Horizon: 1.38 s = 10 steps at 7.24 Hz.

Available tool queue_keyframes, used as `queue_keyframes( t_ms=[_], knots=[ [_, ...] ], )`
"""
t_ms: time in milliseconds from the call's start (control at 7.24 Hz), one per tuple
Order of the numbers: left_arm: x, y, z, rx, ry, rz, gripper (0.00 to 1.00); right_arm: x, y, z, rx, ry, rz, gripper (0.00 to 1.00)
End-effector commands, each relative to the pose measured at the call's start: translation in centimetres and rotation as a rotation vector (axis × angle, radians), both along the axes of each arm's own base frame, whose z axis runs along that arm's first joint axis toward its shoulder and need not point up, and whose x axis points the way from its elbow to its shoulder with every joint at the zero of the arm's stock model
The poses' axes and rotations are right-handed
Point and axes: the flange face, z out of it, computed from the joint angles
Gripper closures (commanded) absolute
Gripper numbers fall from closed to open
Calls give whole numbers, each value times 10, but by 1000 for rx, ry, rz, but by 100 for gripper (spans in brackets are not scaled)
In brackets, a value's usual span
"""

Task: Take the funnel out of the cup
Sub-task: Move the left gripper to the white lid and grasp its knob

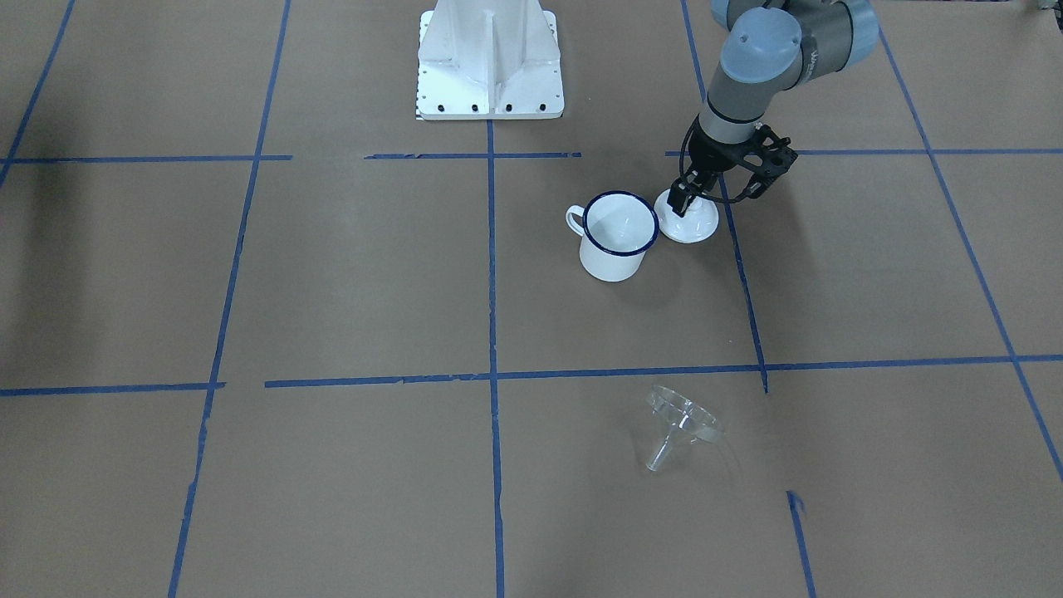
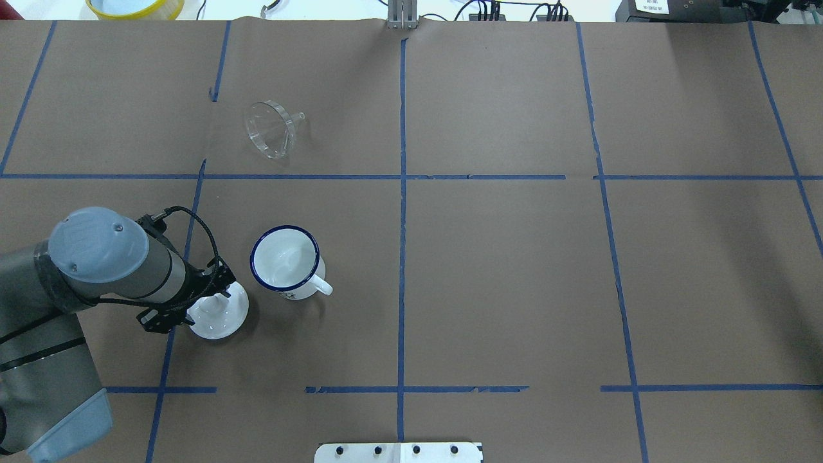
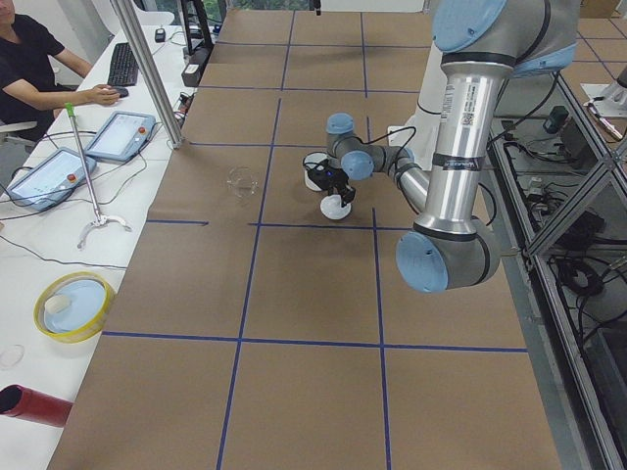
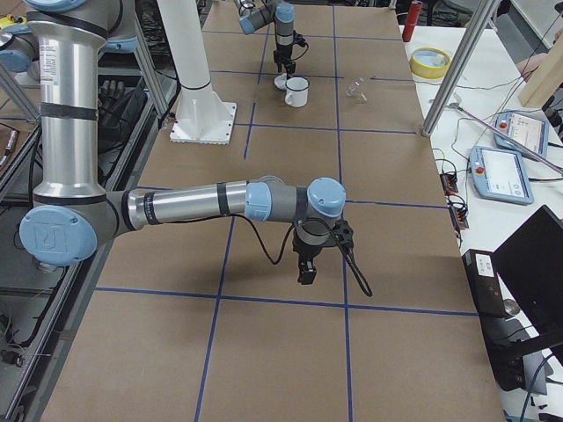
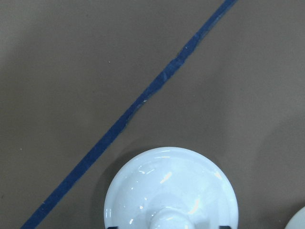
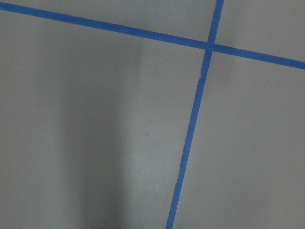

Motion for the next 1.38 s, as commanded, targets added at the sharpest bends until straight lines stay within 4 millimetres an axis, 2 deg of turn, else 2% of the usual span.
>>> queue_keyframes(
  t_ms=[0,138,276,552,691,829,967,1243],
  knots=[
    [-1,0,0,3,3,0,82,0,0,0,0,0,0,0],
    [0,-1,0,0,5,-4,100,0,0,0,-1,0,1,0],
    [-2,0,-4,3,11,-6,100,0,0,0,0,0,0,0],
    [-29,-8,-29,21,41,-42,100,0,0,0,0,0,0,0],
    [-64,-25,-47,17,22,-99,100,0,0,0,0,0,0,0],
    [-88,-26,-71,18,5,-118,100,0,0,0,0,0,0,0],
    [-87,-34,-96,35,-18,-96,100,0,0,0,-1,0,1,0],
    [-88,-50,-132,51,-41,-85,100,0,0,0,0,0,0,0]
  ],
)
